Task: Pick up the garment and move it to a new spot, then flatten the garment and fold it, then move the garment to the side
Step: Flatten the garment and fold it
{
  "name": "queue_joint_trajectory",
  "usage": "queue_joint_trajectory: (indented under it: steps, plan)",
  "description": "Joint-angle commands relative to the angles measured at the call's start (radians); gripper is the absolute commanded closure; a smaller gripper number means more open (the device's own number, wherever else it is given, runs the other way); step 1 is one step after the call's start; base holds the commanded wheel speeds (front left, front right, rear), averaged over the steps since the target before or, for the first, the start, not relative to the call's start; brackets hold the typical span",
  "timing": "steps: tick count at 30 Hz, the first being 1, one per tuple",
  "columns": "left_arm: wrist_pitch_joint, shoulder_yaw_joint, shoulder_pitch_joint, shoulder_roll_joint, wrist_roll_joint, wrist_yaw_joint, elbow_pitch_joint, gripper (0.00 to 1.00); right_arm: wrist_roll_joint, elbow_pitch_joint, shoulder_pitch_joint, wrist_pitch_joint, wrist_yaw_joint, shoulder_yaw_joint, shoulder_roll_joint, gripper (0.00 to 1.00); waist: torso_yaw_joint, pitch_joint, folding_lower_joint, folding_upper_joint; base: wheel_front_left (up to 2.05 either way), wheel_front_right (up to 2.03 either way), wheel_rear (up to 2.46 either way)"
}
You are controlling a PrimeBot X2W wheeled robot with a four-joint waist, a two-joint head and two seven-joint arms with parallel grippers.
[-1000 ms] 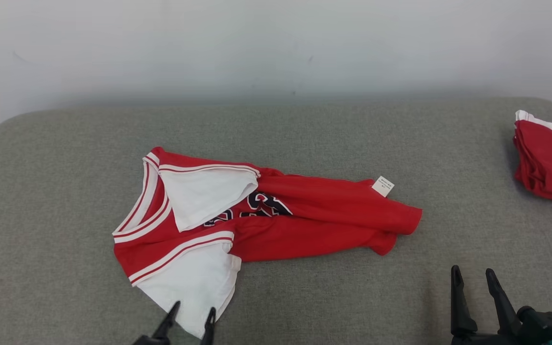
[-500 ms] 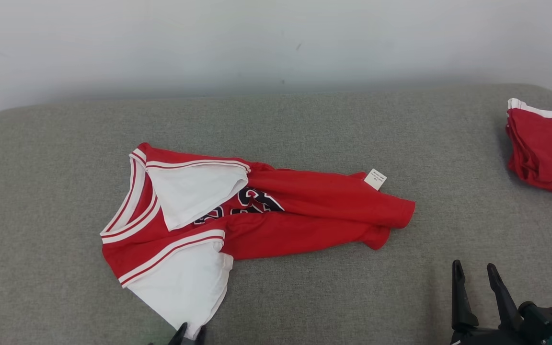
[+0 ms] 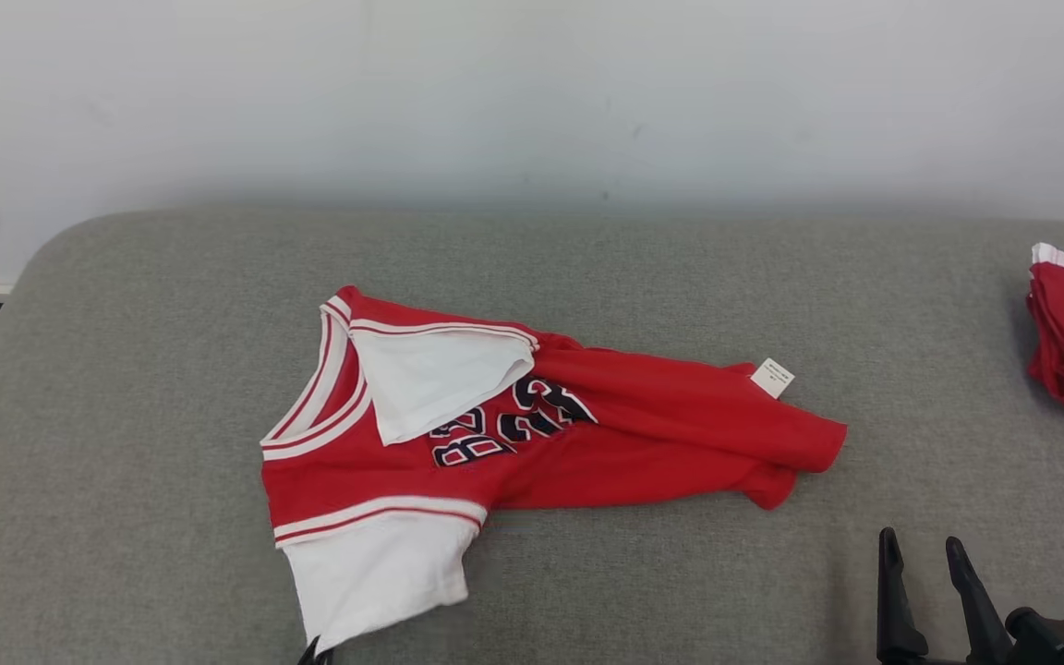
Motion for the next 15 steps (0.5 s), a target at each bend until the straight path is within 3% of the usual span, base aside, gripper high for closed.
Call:
queue_joint_trajectory:
  steps: [1,10,11,12,15]
  plan:
    - [-0.003,0.013,0.033,0.013,0.001,0.004,-0.020,1.00,0.003,0.001,0.008,-0.001,-0.003,0.002,0.006,0.00,0.030,-0.018,0.0001,0.0000,0.00,0.00,0.00]
    - [-0.003,0.044,0.121,0.027,-0.034,0.005,-0.004,1.00,0.000,0.007,0.011,-0.001,-0.003,0.009,0.007,0.00,0.054,-0.029,0.0001,0.0000,0.00,0.00,0.00]
    - [-0.003,0.049,0.117,0.025,-0.035,0.004,-0.014,0.89,0.001,0.008,0.012,-0.001,-0.003,0.008,0.005,0.00,0.054,-0.030,0.0001,0.0000,0.00,0.00,0.00]
    - [-0.003,0.050,0.114,0.017,-0.045,0.000,-0.029,0.00,0.002,0.007,0.013,-0.001,-0.003,0.008,0.003,0.00,0.054,-0.030,0.0001,0.0000,0.00,0.00,0.00]
    - [-0.003,0.048,0.115,0.011,-0.043,-0.009,-0.081,0.00,0.001,0.004,0.016,-0.001,-0.003,0.004,0.002,0.00,0.053,-0.032,0.0001,0.0000,0.00,0.00,0.00]
